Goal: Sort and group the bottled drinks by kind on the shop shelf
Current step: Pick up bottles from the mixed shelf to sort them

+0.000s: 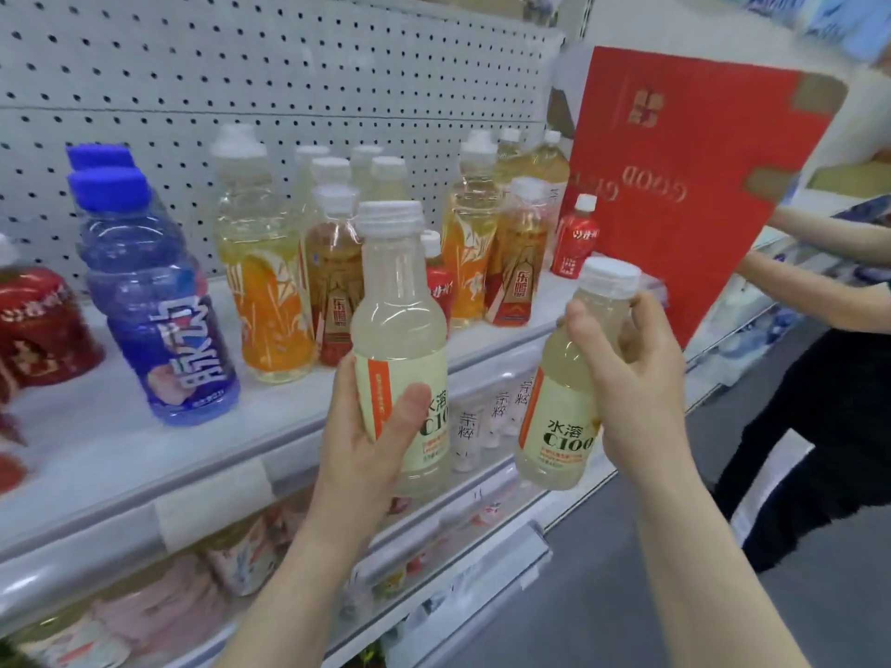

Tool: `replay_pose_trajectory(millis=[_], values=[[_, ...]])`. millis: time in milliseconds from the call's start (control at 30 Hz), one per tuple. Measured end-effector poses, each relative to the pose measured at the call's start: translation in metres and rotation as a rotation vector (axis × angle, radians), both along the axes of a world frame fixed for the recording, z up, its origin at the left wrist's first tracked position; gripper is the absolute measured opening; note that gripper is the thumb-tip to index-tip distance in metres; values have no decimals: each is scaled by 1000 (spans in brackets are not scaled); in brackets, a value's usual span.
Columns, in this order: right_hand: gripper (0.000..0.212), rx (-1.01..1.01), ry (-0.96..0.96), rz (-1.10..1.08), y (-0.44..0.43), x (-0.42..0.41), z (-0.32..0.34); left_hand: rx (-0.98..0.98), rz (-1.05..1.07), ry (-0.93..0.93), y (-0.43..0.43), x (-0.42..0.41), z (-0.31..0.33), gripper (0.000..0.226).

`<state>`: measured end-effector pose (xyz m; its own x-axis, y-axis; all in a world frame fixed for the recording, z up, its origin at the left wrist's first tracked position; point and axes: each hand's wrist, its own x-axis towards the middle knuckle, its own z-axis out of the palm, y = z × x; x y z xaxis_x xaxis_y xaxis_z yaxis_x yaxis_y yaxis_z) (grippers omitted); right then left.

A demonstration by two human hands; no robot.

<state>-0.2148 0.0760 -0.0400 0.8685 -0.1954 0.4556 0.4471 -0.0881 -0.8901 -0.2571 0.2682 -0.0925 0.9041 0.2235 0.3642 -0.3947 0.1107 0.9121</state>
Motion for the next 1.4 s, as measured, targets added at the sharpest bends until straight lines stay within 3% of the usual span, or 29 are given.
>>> replay_pose_trajectory(millis=[100, 200, 433, 567, 667, 767, 1067, 1167, 1267, 1333, 1400], values=[[21, 9, -19, 44, -6, 33, 6, -24, 72, -42, -9, 31, 5, 44], [23, -7, -29, 126, -4, 59, 14, -36, 171, -63, -12, 51, 10, 64], [30, -31, -64, 403, 17, 112, 27, -39, 517, -48, 3, 52, 15, 85], [30, -78, -96, 508, 21, 132, 27, -43, 683, -35, 6, 41, 13, 62], [31, -44, -104, 553, 18, 142, 26, -9, 817, -6, 5, 41, 10, 57], [34, -8, -109, 580, 13, 149, 26, 73, 925, 77, 11, 51, 8, 49], [41, 33, -125, 621, -4, 155, 25, 287, 1147, 282, 7, 84, 4, 70], [42, 31, -132, 594, -7, 153, 24, 485, 1315, 148, -18, 82, 14, 83], [38, 28, -150, 575, -9, 151, 26, 780, 1120, -35, -50, 99, 30, 72], [36, 25, -163, 556, -11, 149, 27, 904, 860, 113, -61, 122, 40, 80], [37, 21, -163, 537, -16, 149, 26, 858, 714, 273, -65, 147, 41, 98]])
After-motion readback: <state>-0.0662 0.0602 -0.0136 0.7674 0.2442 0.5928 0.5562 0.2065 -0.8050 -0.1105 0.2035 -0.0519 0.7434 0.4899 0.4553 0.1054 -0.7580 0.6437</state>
